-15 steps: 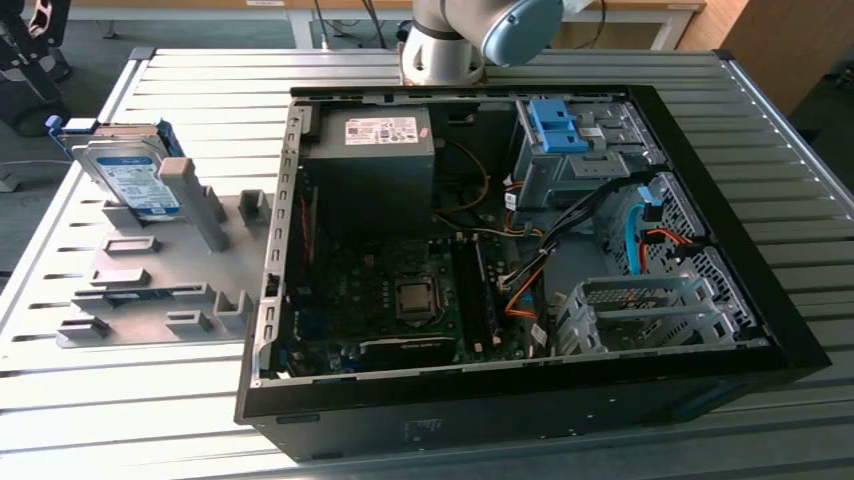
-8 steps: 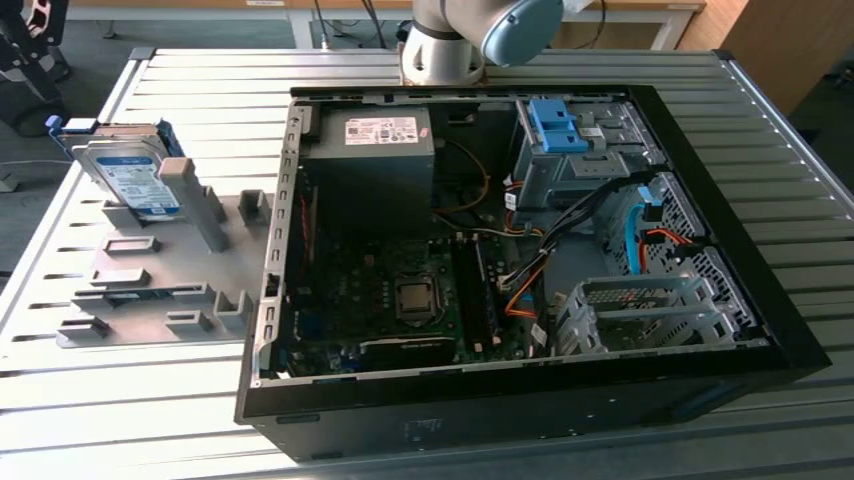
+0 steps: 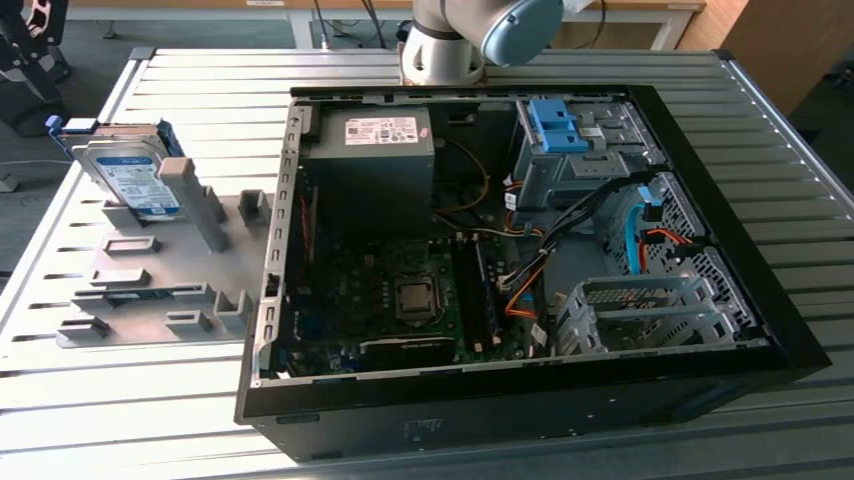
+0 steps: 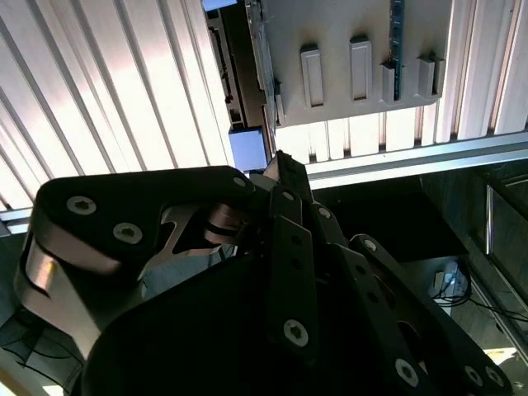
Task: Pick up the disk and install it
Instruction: 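Pick up the disk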
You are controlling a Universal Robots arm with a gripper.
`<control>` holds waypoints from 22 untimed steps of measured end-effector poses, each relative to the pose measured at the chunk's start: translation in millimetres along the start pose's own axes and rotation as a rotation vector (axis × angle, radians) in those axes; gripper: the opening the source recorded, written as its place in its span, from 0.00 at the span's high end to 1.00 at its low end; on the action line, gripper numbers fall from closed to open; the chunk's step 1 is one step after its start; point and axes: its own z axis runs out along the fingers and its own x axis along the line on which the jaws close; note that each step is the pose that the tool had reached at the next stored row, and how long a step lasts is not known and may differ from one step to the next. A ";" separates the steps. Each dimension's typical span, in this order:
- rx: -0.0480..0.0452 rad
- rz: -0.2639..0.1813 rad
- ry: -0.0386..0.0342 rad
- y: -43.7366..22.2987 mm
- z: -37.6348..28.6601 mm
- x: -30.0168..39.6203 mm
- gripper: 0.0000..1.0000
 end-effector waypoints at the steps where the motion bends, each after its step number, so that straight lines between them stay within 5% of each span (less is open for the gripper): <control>1: 0.0000 0.000 0.0000 0.0 0.0 0.0 0.89; 7: 0.0000 -0.007 0.0003 0.0 0.0 0.0 0.89; 22: -0.0003 -0.241 0.0102 0.0 0.4 0.0 0.89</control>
